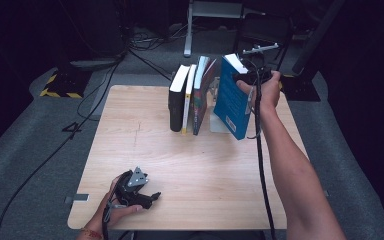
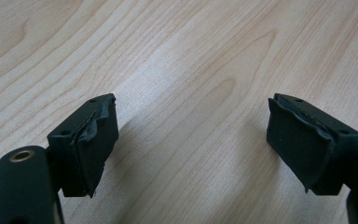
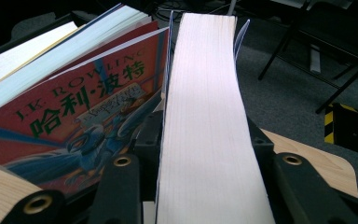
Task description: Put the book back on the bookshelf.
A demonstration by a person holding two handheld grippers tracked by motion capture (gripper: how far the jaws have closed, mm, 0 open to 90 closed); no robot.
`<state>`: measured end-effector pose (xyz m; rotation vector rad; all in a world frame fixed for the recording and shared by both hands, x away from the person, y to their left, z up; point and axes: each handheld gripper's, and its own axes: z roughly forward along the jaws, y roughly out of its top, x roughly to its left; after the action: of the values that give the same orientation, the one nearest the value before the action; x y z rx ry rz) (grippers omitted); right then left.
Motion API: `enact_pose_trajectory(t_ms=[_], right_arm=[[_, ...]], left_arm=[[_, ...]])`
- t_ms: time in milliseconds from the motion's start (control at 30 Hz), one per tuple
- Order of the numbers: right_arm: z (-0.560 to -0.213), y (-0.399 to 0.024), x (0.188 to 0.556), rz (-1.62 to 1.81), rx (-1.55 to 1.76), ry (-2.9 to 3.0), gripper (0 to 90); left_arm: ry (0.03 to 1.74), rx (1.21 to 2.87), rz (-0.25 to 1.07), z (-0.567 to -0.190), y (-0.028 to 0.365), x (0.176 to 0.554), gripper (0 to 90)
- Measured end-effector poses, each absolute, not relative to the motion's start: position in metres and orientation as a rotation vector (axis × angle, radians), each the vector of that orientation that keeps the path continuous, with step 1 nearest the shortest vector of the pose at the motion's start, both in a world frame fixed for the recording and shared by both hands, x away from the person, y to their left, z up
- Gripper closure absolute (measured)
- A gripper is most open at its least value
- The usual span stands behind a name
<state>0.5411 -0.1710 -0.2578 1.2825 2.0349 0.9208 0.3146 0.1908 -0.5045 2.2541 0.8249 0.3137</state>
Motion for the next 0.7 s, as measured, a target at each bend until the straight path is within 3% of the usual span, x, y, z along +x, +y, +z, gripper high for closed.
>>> enact_pose_trajectory(t_ms=[700], right_arm=[[-0.278,-0.156,0.580,0.929,1.305,2.023,59.9]], left_arm=[[0.810,2.260,0.307,-0.504,0.191,0.314,16.6]])
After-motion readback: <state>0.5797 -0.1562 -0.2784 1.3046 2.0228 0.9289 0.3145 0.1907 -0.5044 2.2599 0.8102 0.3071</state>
